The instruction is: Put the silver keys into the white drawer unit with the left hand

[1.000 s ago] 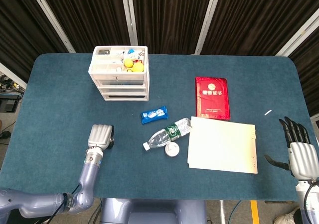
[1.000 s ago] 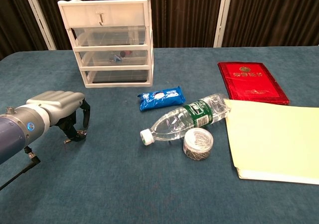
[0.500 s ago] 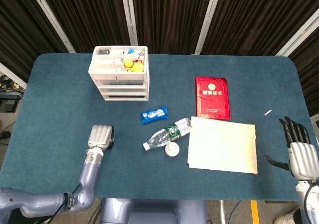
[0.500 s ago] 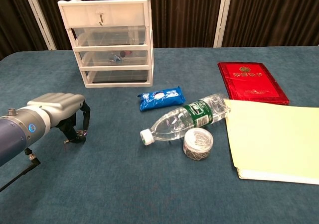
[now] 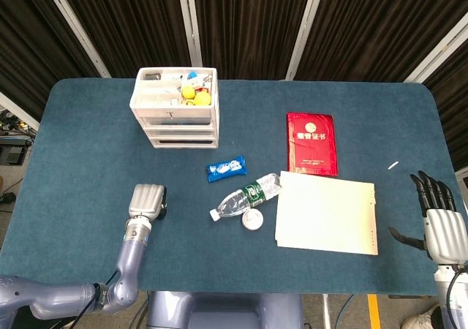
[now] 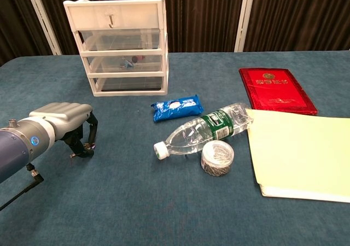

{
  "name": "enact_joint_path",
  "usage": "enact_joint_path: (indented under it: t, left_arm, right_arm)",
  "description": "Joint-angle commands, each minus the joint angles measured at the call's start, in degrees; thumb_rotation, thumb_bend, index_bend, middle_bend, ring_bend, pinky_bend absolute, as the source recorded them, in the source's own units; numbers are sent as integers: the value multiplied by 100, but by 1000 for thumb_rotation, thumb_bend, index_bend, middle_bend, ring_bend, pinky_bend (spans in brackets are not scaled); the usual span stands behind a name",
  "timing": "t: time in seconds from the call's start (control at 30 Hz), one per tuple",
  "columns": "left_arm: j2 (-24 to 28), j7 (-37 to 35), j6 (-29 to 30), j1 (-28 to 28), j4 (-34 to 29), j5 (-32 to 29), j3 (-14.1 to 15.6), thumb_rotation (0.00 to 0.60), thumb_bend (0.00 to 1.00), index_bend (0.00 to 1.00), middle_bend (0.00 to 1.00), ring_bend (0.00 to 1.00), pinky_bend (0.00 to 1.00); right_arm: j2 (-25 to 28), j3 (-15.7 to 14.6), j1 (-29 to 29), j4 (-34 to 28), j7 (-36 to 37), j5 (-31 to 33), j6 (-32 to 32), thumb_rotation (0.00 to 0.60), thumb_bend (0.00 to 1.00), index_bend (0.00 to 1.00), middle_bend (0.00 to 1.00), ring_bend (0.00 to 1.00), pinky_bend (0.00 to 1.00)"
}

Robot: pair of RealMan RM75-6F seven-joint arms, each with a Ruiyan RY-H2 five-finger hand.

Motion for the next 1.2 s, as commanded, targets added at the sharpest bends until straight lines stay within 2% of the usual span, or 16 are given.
enact_joint_path:
  t: [0.03,0.3,0.77,0.97,1.2]
  left_arm:
    - [1,-7,1,0,8,3,1,600,298,548,994,863,746]
    - [16,-121,5,20,53,86,-8,600,297,477,988,855,743]
    - [-57,-106,-50,1,169,-119,-75,600,299,490,986,853,743]
    - [-15,-224,-82,17,90,-44,-93,600,414,552,989,854,744]
    - [81,-297,-54,25,-86,106,-71,600,473,577,989,854,743]
  right_arm:
    - [1,1,0,-3,0,3,-1,600,42,0,0,0,0]
    - [7,-3,-5,-14,-7,7,-5,600,42,0,0,0,0]
    - [11,2,-8,-19,21,17,-8,600,41,0,0,0,0]
    - [14,7,-9,-26,38,28,-13,600,42,0,0,0,0]
    - [16,9,-11,-39,50,55,-31,600,41,0,0,0,0]
